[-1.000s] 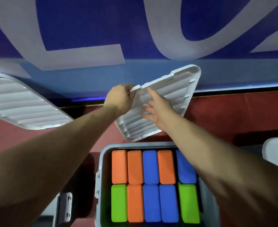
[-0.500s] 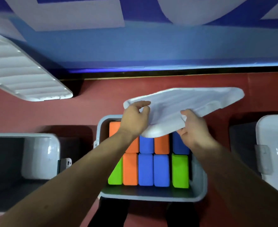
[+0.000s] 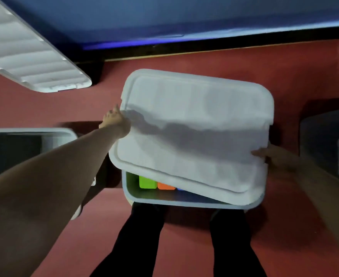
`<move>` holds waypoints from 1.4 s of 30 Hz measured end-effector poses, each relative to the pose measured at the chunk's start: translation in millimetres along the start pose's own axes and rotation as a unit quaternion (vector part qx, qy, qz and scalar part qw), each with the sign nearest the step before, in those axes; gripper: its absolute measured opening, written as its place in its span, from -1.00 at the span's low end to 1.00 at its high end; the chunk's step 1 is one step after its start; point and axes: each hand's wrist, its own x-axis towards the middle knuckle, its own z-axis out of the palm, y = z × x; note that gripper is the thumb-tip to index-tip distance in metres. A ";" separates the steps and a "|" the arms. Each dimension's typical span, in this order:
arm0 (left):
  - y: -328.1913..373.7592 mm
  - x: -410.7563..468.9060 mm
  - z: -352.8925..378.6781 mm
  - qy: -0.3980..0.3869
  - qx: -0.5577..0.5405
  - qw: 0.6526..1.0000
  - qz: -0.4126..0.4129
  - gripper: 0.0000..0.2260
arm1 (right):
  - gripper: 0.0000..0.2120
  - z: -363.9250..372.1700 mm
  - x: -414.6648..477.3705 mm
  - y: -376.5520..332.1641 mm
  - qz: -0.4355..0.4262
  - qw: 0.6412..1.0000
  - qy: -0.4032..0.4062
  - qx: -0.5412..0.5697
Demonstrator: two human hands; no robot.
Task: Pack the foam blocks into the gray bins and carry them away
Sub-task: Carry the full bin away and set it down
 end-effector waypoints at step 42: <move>-106.5 -25.3 63.4 -0.098 -0.150 0.981 -0.079 -0.58 | -0.44 -3.0 19.3 63.4 -0.023 0.900 0.374 -0.221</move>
